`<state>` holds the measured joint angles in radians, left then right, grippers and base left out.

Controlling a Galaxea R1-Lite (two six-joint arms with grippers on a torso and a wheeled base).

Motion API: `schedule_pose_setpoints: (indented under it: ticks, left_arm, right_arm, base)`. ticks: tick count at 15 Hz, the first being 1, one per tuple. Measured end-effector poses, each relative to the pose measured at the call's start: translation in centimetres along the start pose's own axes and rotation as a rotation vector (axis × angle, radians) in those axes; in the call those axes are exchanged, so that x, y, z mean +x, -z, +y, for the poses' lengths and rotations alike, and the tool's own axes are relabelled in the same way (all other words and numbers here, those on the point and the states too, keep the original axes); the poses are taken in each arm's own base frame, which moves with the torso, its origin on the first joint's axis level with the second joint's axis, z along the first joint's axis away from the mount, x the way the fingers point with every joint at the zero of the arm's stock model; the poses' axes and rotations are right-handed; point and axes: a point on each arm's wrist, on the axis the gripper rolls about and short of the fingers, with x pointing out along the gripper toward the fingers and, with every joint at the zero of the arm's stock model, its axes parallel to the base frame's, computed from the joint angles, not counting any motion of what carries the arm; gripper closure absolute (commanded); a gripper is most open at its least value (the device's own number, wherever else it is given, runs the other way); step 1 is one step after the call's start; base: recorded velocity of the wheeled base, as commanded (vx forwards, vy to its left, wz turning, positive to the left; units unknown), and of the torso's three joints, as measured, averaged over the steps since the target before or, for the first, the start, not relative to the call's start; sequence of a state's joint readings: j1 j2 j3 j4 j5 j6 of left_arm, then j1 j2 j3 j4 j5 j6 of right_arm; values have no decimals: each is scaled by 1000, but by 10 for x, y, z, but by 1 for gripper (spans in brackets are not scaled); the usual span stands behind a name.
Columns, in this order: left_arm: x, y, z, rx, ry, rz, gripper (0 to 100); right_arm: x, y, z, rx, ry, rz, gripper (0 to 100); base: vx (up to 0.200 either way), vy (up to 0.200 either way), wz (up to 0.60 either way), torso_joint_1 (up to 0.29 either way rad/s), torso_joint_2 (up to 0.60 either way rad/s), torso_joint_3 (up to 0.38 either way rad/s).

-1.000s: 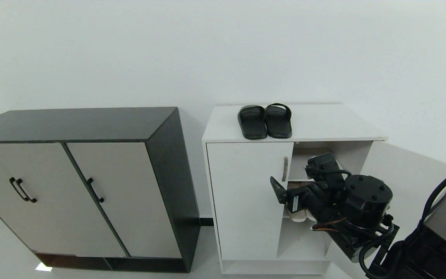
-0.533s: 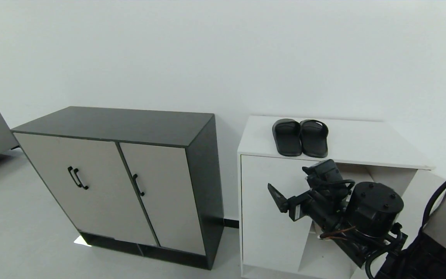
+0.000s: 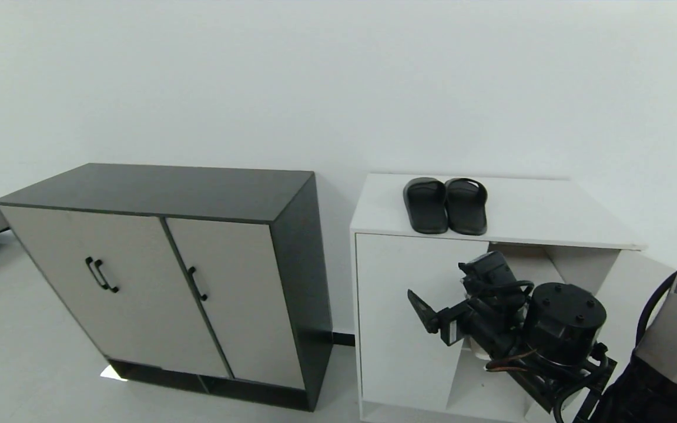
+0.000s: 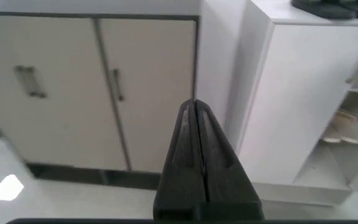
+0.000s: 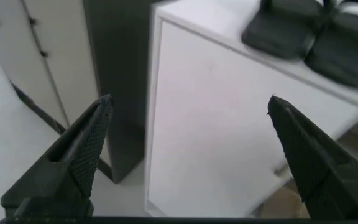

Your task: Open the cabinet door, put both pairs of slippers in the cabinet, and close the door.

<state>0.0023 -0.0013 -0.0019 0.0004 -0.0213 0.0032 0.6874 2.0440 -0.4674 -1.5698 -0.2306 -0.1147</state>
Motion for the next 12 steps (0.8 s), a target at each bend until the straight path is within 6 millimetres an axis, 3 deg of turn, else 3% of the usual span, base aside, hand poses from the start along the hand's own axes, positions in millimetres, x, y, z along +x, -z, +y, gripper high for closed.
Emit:
schedule_pose_setpoints:
  ticks: [9,12]
  left_arm:
    - [0,0,0,0,-1,0,100]
    - [0,0,0,0,0,1,100]
  right_arm:
    - [-2,0,-1,-27,-7,4,0]
    - [-1,-11,-2,-28,63,18,0]
  base:
    - [0,0,0,-34,69,33]
    - [0,0,0,0,0,0]
